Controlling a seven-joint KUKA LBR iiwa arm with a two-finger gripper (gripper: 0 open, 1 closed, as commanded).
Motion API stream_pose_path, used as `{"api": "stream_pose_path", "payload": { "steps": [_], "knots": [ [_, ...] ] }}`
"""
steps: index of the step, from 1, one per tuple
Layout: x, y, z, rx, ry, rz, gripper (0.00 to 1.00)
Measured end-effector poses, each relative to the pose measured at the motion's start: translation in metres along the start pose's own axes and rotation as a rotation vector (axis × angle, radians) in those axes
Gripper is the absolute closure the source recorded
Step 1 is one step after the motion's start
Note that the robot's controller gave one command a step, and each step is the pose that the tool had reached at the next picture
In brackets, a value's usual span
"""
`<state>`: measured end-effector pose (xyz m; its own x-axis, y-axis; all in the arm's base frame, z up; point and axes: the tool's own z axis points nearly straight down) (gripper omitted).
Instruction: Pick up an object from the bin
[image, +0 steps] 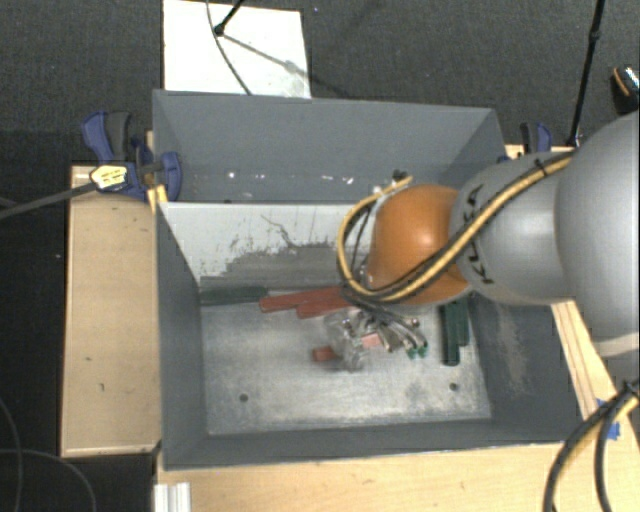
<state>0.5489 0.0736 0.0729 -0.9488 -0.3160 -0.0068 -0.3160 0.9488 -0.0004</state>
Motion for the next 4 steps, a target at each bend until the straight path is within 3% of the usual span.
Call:
{"api": "stream_pose_path", "payload": {
  "steps": [1, 2, 3, 4],
  "knots": [
    [-0.007, -0.009, -0.121, 0.002, -0.005, 0.008, 1.0],
    [-0.006, -0.008, -0.116, 0.0, 0.004, 0.007, 0.0],
    [-0.013, -0.013, 0.006, -0.002, 0.004, 0.014, 0.0],
    [0.0, -0.003, -0.022, -0.002, 0.005, -0.349, 0.0]
  ]
}}
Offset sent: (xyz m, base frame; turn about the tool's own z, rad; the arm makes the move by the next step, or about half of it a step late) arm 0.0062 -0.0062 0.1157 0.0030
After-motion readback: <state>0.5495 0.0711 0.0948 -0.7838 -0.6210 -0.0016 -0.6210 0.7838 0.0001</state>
